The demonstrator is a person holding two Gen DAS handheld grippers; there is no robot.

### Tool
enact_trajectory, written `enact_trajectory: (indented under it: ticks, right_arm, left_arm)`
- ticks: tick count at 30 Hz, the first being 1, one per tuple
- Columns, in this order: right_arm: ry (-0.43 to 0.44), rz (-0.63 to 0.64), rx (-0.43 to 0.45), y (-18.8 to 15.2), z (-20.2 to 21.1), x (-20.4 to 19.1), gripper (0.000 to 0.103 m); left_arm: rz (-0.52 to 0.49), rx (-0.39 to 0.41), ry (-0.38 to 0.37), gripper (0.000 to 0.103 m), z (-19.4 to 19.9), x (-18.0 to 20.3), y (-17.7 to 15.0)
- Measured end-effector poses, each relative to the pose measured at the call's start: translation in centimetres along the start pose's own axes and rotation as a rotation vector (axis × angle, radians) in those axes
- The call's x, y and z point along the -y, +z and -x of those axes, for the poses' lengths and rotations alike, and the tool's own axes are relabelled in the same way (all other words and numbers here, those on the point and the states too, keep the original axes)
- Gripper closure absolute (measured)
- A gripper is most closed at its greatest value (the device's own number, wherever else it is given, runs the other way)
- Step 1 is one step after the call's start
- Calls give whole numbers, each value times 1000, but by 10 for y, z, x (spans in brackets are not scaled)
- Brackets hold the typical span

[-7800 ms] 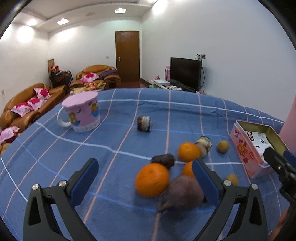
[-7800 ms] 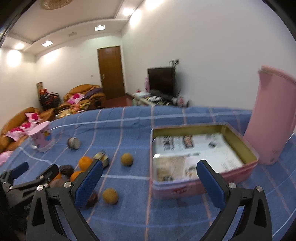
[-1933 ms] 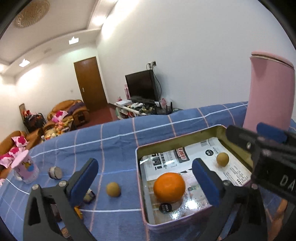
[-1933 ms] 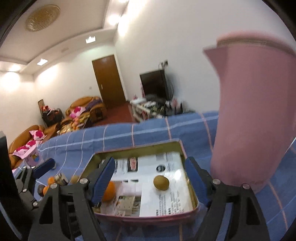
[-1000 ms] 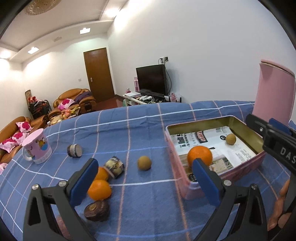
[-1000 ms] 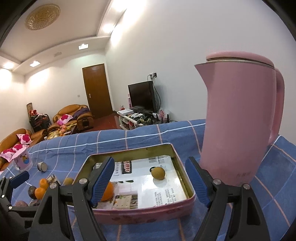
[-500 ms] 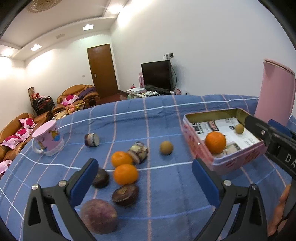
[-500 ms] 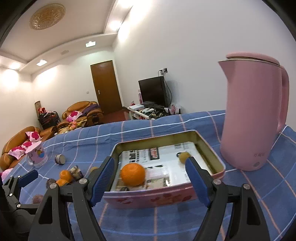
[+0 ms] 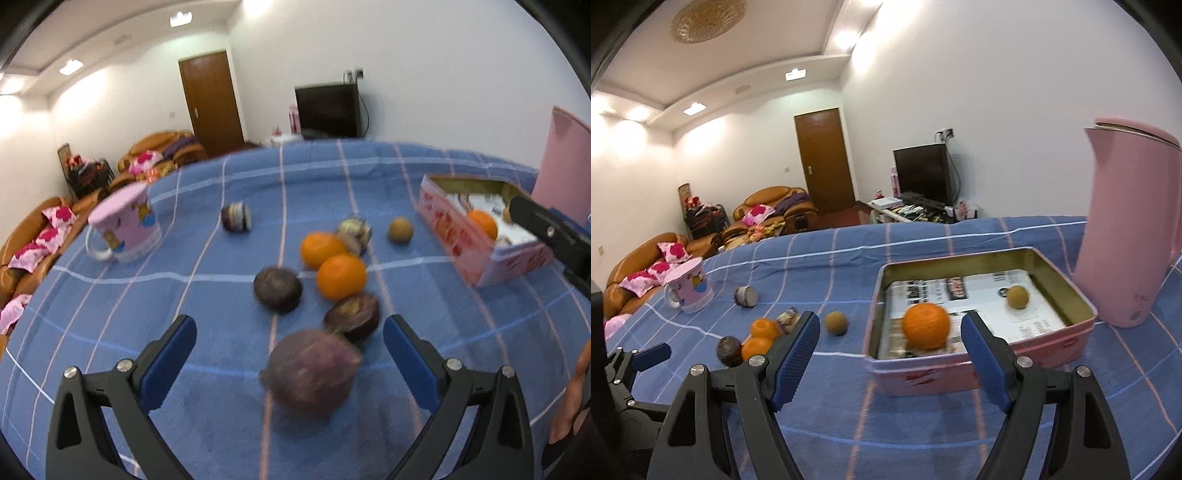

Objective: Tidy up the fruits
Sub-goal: 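Lift both open tools out of the tin box back over the table, then grasp the purple beet with the left tool while the right tool grasps a dark brown fruit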

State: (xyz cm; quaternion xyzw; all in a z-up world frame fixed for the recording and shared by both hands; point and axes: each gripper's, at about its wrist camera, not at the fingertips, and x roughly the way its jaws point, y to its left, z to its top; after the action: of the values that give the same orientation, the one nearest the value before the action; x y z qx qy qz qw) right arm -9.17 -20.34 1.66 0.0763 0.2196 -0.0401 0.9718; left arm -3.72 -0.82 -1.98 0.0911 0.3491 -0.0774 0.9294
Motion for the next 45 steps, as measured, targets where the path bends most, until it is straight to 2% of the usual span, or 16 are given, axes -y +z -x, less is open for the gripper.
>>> enact_trajectory:
  ticks: [7, 10, 13, 17, 21, 22, 23, 25, 26, 31, 35, 37, 40, 42, 44, 45]
  right_arm:
    - [48, 24, -54, -6, -7, -29, 23]
    - [84, 30, -96, -9, -14, -39, 23]
    - [112, 23, -136, -11, -20, -45, 23]
    - [167, 0, -210, -15, -34, -52, 23]
    - [220, -1, -266, -20, -43, -62, 23]
    - [235, 10, -283, -21, -47, -67, 23]
    - [249, 19, -298, -22, -50, -72, 23]
    - [281, 41, -334, -25, -57, -84, 23]
    - [292, 55, -357, -27, -61, -91, 23]
    - [289, 118, -455, -35, -79, -116, 23]
    - [259, 147, -467, -37, -82, -119, 27]
    - [243, 177, -469, -38, -82, -122, 29]
    - [235, 211, -469, -38, -82, -125, 37]
    - [218, 234, -466, -37, -81, -125, 57]
    - [227, 237, -466, -37, -81, -123, 58]
    - [230, 235, -466, -37, -81, -122, 58]
  left_arm:
    - [98, -127, -113, 2, -21, -25, -8]
    - [133, -144, -202, 12, -24, -32, -11]
    - [148, -152, -273, 33, -24, -35, -15]
    - [147, -146, -287, 34, -21, -39, -18]
    - [187, -130, -263, 36, -18, -55, -17]
    - [204, -117, -262, 51, -17, -62, -17]
    - [220, -88, -279, 52, -12, -69, -17]
    - [212, -73, -182, 52, -11, -77, -17]
    - [222, -67, -169, 52, -9, -82, -17]
    - [200, -68, -181, 52, -10, -87, -17]
    - [183, -82, -169, 49, -12, -86, -18]
    - [163, -113, -150, 43, -16, -83, -20]
    - [166, -137, -140, 39, -18, -86, -24]
    - [177, -141, -150, 41, -19, -88, -25]
    - [167, -136, -143, 44, -17, -87, -26]
    - [148, -128, -144, 52, -15, -83, -25]
